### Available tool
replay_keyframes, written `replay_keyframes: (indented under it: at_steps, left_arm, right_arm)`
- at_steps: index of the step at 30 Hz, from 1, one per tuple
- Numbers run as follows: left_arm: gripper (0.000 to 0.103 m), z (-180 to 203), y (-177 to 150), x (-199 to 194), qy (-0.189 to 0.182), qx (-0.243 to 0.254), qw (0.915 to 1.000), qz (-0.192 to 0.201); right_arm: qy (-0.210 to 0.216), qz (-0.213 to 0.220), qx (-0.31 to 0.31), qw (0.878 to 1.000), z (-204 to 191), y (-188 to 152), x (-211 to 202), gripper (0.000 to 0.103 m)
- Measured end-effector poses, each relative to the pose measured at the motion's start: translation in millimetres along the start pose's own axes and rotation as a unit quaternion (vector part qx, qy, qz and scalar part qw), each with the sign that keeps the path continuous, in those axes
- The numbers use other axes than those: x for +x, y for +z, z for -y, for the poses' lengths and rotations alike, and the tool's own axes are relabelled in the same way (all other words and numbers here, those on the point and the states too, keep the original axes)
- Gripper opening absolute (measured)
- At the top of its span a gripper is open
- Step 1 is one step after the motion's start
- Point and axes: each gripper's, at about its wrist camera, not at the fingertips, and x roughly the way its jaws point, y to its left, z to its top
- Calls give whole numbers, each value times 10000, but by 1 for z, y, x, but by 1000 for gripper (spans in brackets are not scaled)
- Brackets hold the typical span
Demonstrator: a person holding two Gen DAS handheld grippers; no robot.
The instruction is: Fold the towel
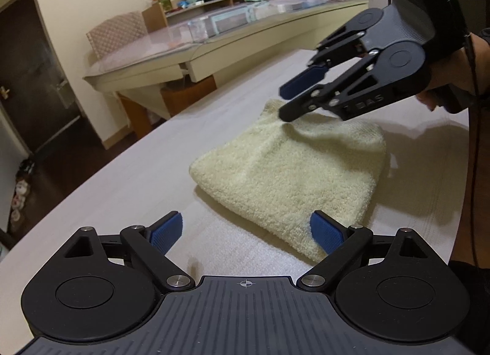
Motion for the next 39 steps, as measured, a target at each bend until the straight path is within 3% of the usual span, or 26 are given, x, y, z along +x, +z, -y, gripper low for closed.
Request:
replay_keyframes:
  at_steps: [4, 11, 17, 20, 27, 33, 39]
  left_arm:
    - [94, -10, 4, -1, 156, -302, 9994, 69]
    - [94, -48, 23, 18, 585, -804, 9949, 139]
    - [94, -66, 29, 51, 870, -711, 9934, -229]
    - [94, -68, 25, 60, 993, -625, 9921, -437]
    - [94, -77, 19, 58, 838, -903, 9914, -437]
    - [94, -78, 19, 57, 781, -969, 9911, -470]
    - [94, -79, 20, 50, 747, -978, 9914, -449]
  right_arm:
    - [-176, -184, -159, 9996, 2, -5, 13, 31]
    - [-74, 98, 170, 9998, 3, -1, -5, 31]
    - [285, 113, 84, 9995, -19, -2, -15, 32]
    - [188, -113, -125, 9997, -33, -7, -13, 32]
    - [877, 394, 398, 9946, -56, 4, -43, 37]
    - [971, -8, 144, 9952, -79, -4, -29, 37]
    - [929, 155, 525, 9942, -70, -5, -48, 43]
